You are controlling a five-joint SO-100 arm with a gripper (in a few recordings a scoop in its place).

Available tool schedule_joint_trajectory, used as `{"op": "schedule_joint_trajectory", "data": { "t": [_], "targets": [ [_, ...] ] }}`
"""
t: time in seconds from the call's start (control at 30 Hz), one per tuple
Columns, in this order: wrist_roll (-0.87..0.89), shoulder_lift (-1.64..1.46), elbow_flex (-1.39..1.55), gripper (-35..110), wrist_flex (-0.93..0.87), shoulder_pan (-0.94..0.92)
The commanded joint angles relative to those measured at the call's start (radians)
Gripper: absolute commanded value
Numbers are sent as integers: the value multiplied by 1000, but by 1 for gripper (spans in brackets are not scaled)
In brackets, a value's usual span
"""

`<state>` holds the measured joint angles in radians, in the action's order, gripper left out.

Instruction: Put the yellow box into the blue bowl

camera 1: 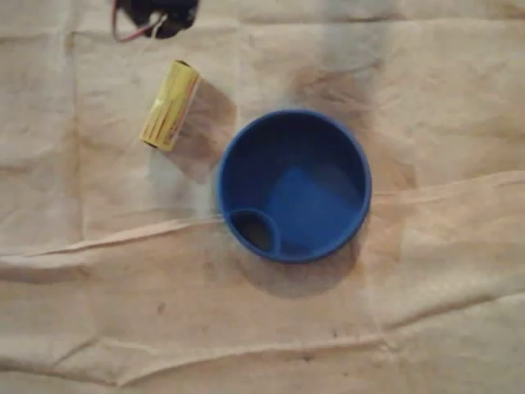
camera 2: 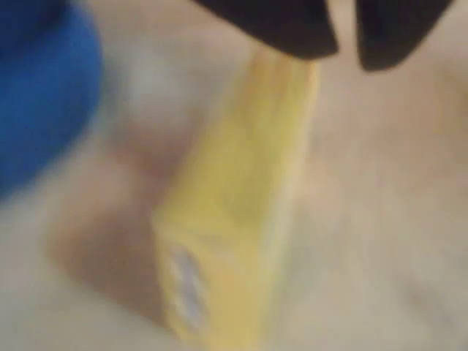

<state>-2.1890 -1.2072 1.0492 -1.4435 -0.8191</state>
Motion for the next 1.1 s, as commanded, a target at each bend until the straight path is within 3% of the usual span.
{"op": "schedule_joint_trajectory", "data": {
  "t": [0.0,0.4,0.8,1.07],
  "targets": [
    [-29,18,-109,2,3,-15],
    [-31,54,-158,39,2,-67],
    [-15,55,-172,40,-130,-95],
    [97,58,-158,40,-5,-84]
  ]
}}
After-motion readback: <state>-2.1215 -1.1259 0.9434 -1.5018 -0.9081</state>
